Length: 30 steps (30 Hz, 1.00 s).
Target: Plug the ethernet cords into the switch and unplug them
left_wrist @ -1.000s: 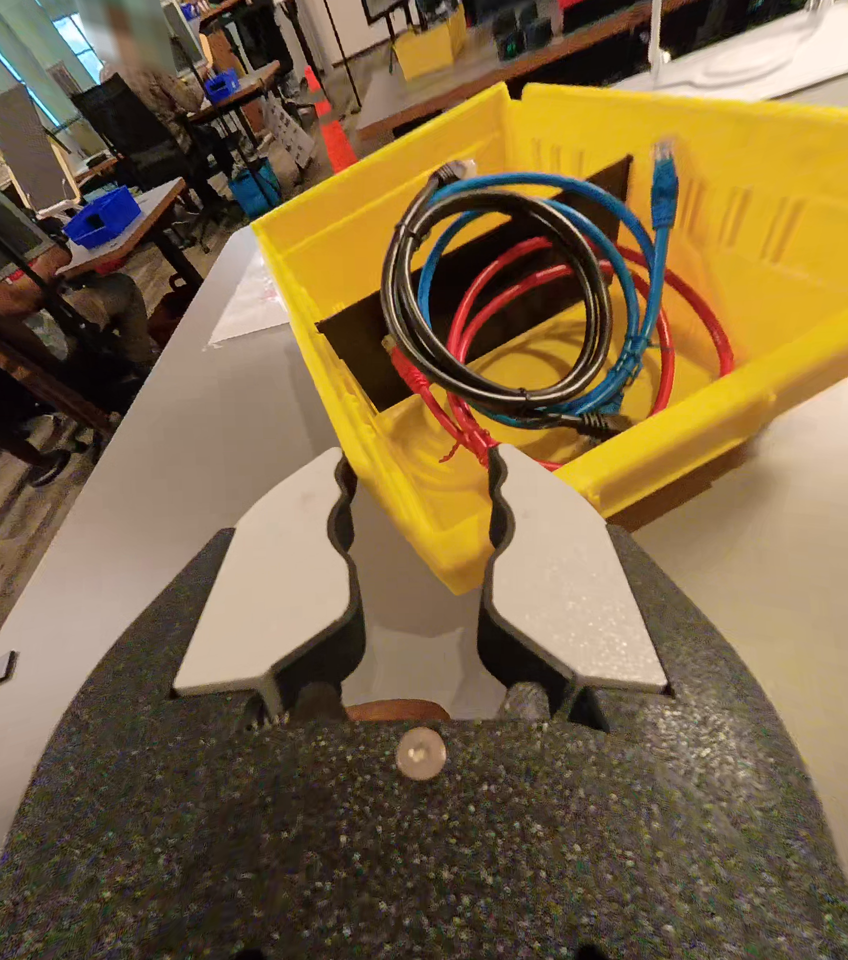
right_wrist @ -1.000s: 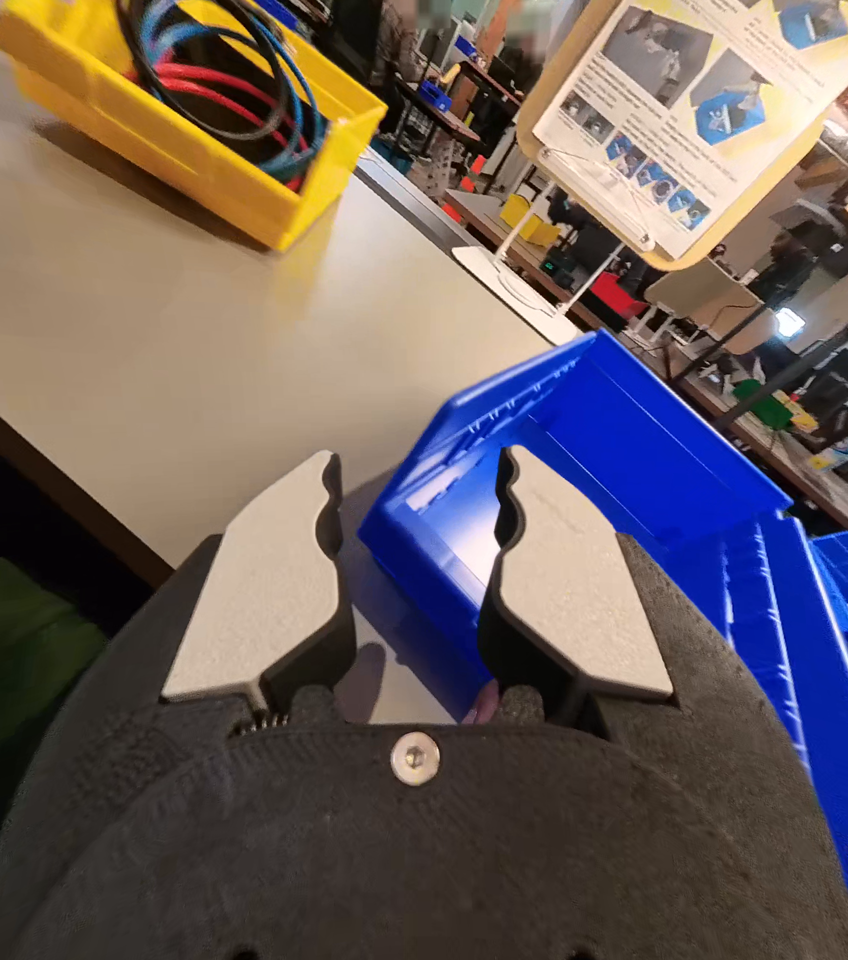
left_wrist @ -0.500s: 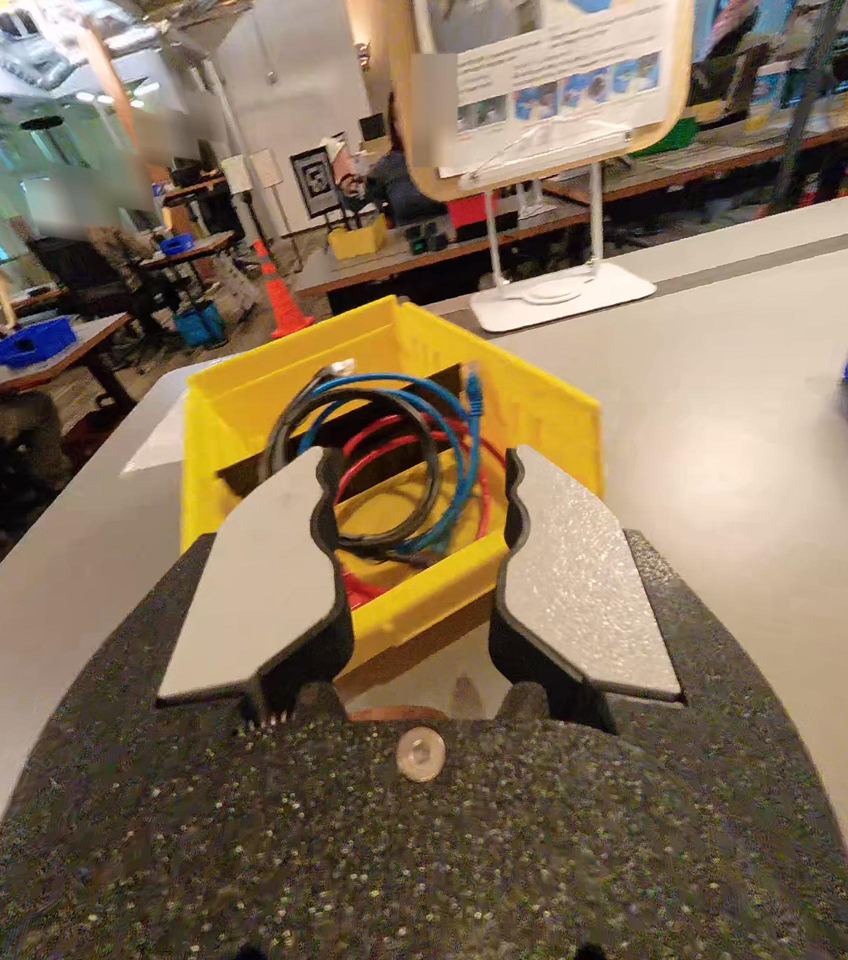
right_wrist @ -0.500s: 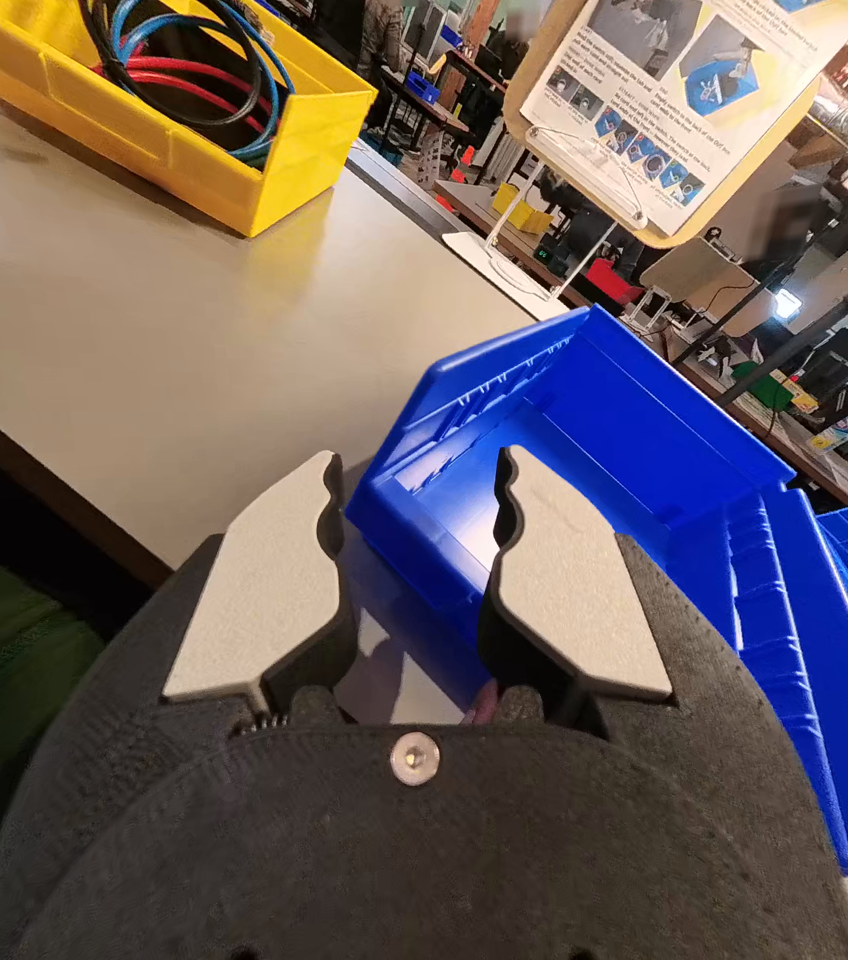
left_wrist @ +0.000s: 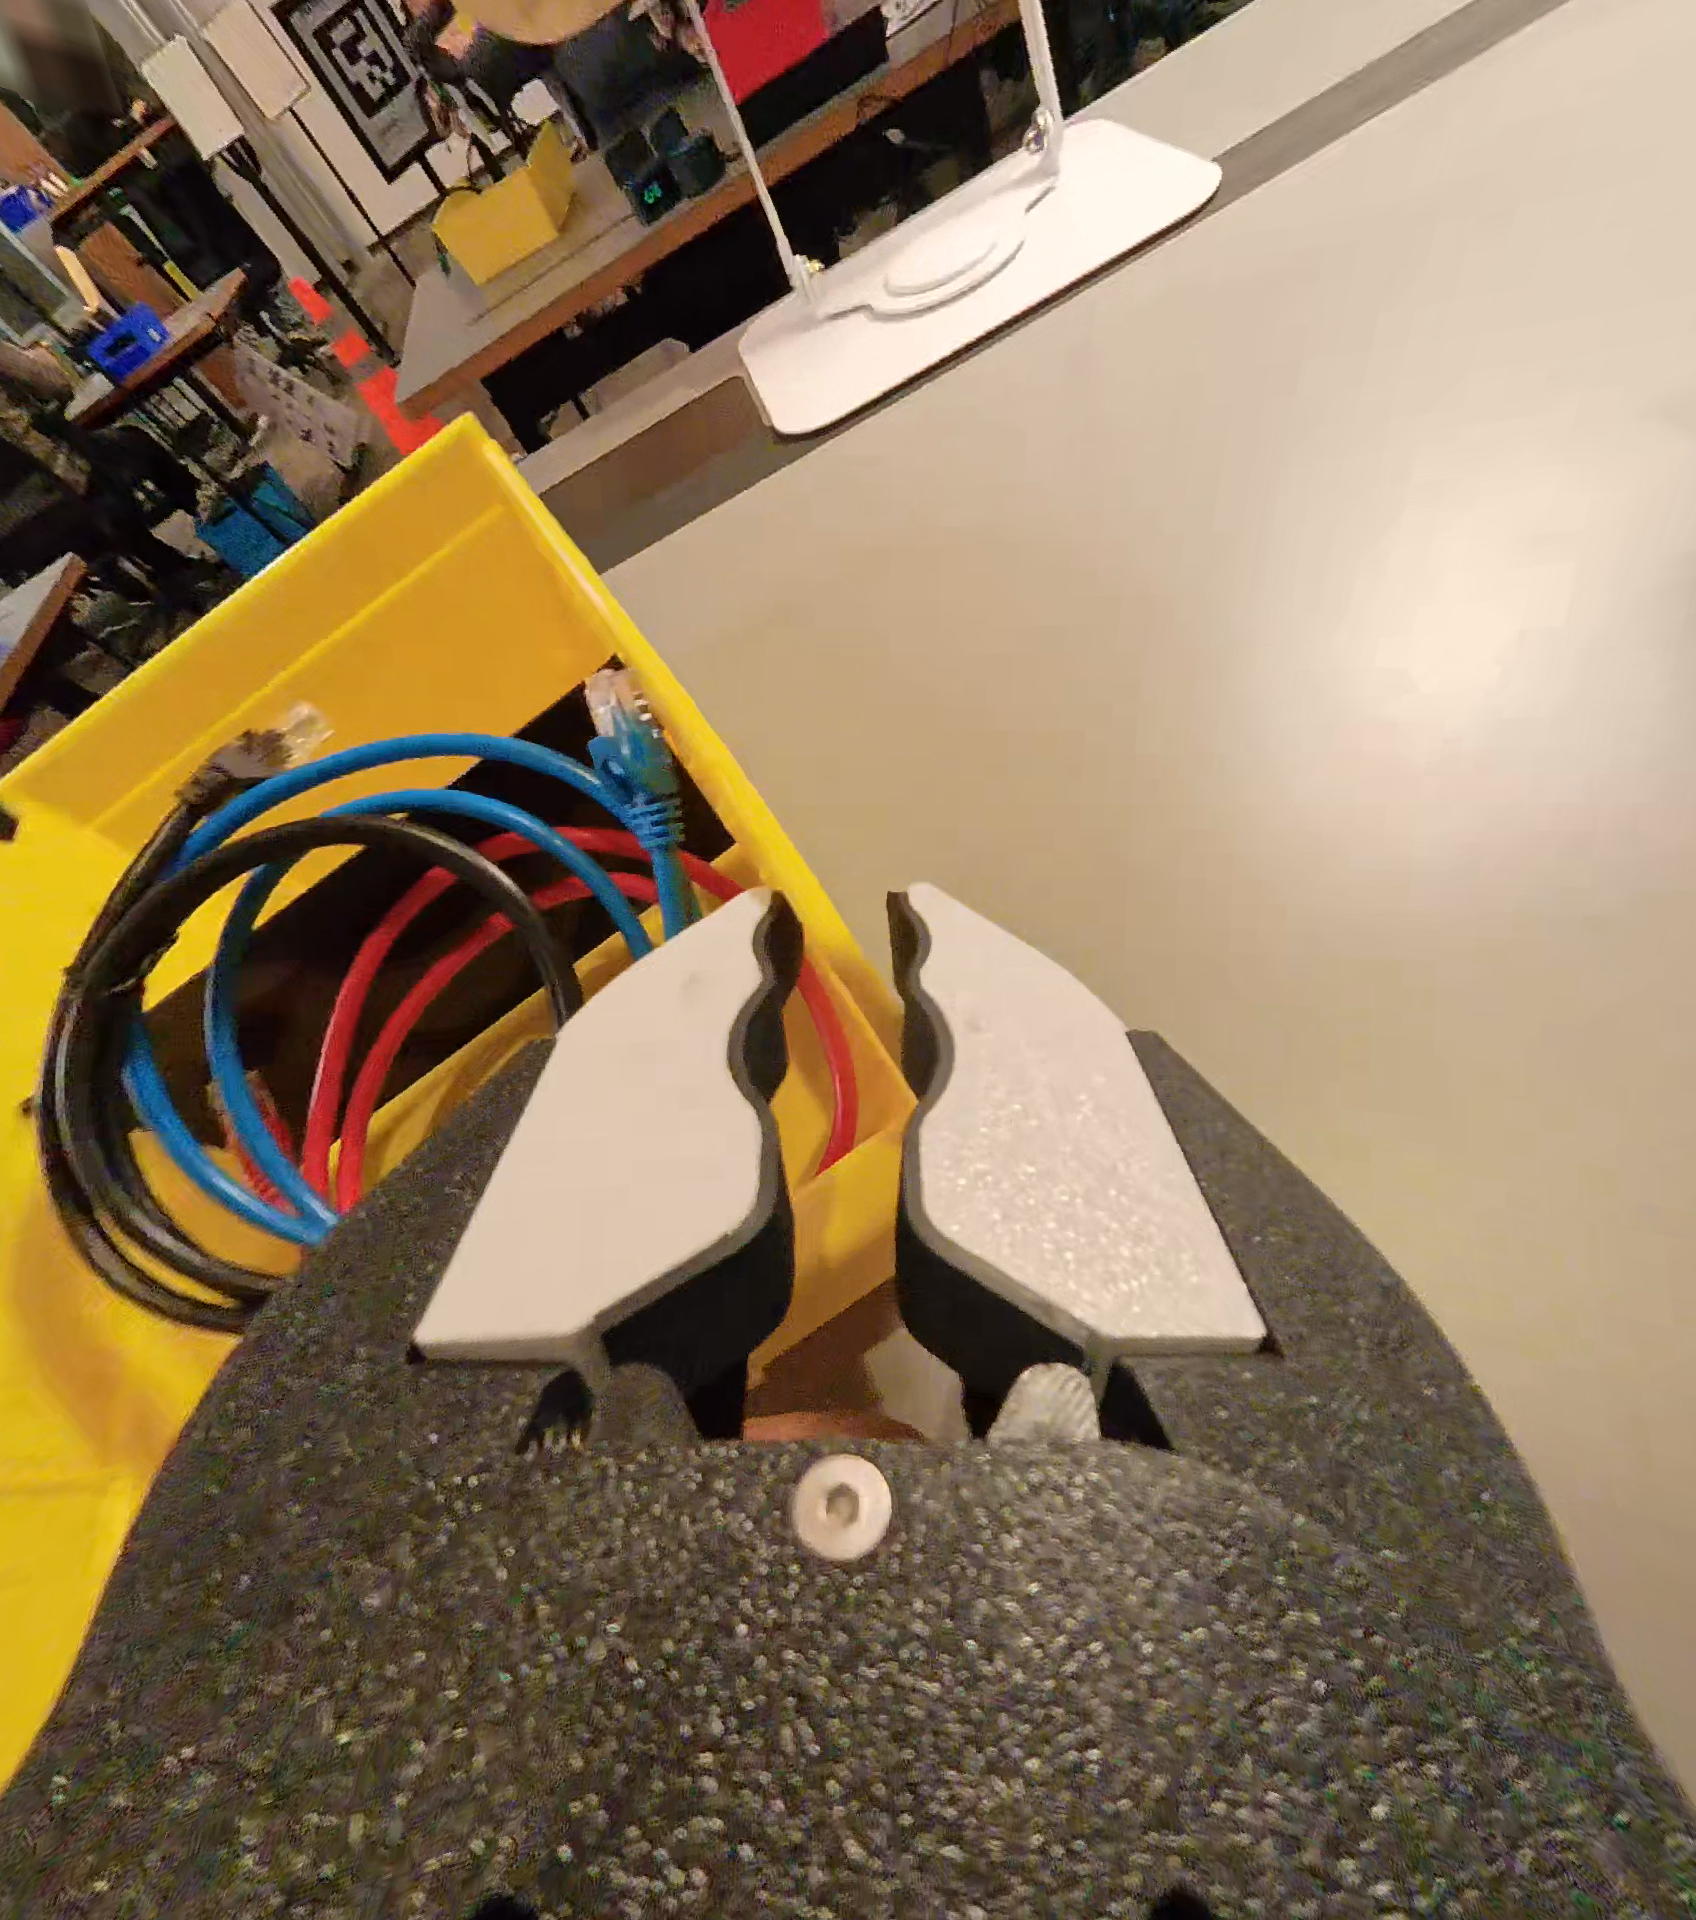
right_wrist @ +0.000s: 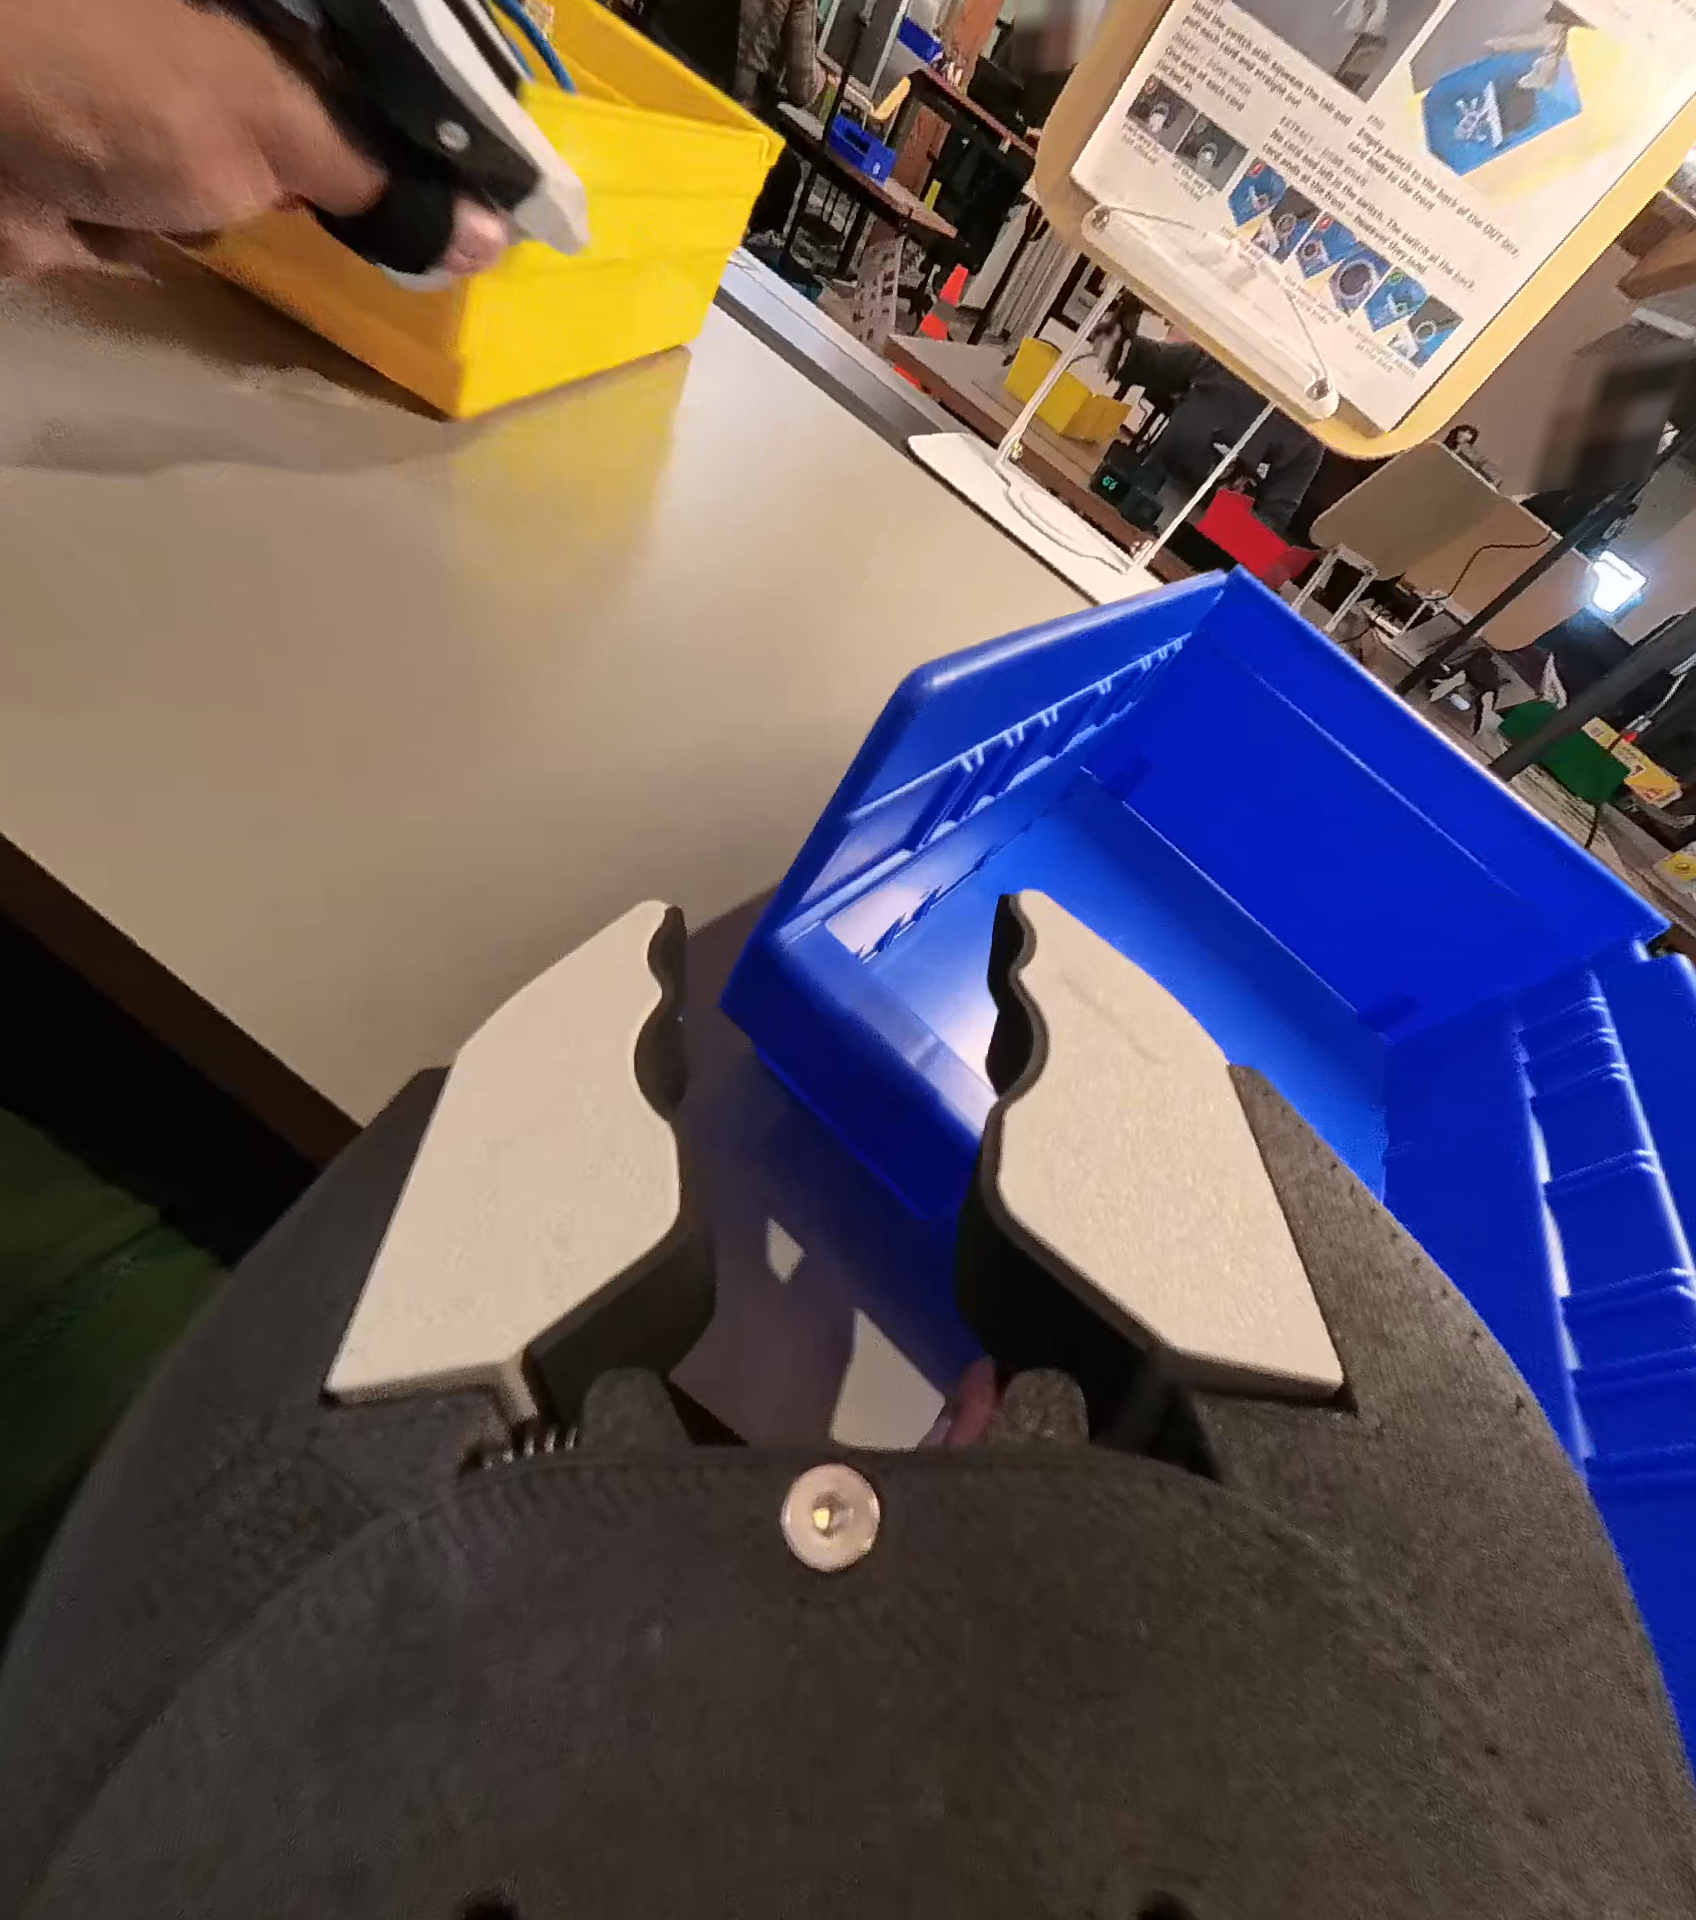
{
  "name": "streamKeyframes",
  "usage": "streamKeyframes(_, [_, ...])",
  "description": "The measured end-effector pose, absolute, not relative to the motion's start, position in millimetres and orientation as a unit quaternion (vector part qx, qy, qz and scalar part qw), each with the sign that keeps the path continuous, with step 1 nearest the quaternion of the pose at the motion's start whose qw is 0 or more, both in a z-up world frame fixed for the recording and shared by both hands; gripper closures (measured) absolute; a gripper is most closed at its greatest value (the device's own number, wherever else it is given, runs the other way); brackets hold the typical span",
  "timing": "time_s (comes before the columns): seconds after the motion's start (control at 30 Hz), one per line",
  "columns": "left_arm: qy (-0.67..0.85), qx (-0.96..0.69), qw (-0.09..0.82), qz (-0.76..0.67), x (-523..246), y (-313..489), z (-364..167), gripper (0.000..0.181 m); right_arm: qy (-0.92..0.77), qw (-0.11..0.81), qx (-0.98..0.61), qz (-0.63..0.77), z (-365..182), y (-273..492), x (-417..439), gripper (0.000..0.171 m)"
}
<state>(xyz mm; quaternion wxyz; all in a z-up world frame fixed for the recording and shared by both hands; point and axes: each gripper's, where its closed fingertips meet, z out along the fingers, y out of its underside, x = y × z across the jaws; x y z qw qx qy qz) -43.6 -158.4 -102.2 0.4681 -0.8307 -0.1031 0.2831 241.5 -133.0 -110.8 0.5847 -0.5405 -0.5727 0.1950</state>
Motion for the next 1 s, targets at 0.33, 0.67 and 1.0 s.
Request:
streamKeyframes(0.33, [-0.142,-0.796,0.496,0.315,-52,-286,-96,0.171,-0.576,0.590,-0.535,0.186,-110,-138,237,0.116])
streamKeyframes(0.67, [-0.225,-0.781,0.473,0.341,-126,-377,-98,0.172,-0.586,0.589,-0.529,0.173,-121,-139,231,0.118])
streamKeyframes(1.0, [-0.220,-0.777,0.476,0.348,-177,-395,-100,0.174,-0.585,0.599,-0.520,0.170,-118,-139,230,0.118])
